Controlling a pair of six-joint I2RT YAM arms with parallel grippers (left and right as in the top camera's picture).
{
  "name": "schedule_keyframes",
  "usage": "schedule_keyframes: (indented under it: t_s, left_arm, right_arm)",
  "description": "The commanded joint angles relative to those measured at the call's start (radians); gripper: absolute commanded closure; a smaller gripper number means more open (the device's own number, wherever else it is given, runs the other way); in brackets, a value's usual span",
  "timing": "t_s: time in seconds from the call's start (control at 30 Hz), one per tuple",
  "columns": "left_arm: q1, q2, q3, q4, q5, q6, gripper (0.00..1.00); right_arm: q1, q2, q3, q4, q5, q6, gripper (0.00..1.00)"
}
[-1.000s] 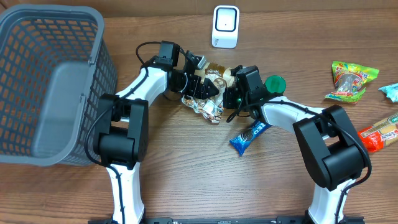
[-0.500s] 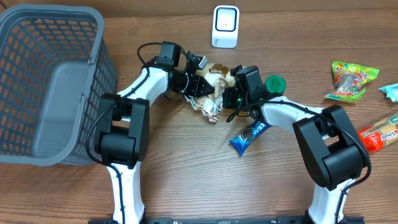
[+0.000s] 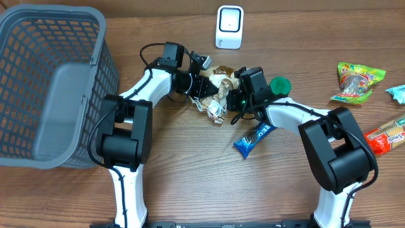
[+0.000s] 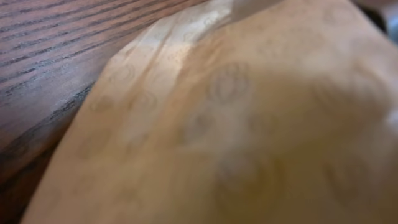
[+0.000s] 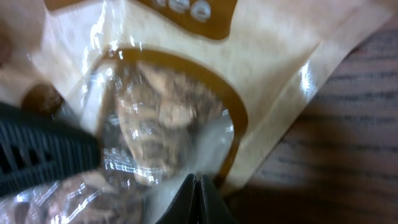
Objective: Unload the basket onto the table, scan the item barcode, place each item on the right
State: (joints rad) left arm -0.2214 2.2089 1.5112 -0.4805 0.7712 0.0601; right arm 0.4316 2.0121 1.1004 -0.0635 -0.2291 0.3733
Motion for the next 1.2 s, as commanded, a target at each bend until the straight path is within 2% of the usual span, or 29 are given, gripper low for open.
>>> schedule_keyframes:
  t_s: [0.0, 0.3, 0.57, 0.83, 0.97, 1.17]
  left_arm:
    - [-0.007, 0.014, 0.009, 0.010, 0.037, -0.019, 0.96]
    - [-0.007, 0.014, 0.109, -0.023, 0.016, -0.040, 0.96]
    - [-0.014, 0.001, 0.309, -0.226, -0.138, -0.023, 0.96]
    - [-0.060, -0.115, 0.419, -0.372, -0.385, -0.010, 0.96]
    - [-0.114, -0.210, 0.423, -0.341, -0.549, 0.029, 0.96]
    - [-0.214, -0.301, 0.423, -0.231, -0.775, 0.152, 0.96]
  right_arm:
    - [-0.001, -0.073, 0.014, -0.040, -0.009, -0.066, 0.96]
    - [-0.001, -0.367, 0.014, -0.220, 0.117, -0.125, 0.96]
    - [-0.001, -0.596, 0.014, -0.372, 0.125, -0.147, 0.96]
    - [-0.001, -0.682, 0.014, -0.492, 0.188, -0.146, 0.96]
    - [-0.001, -0.682, 0.014, -0.519, 0.188, -0.145, 0.96]
    - [-0.001, -0.682, 0.014, -0.534, 0.187, -0.144, 0.96]
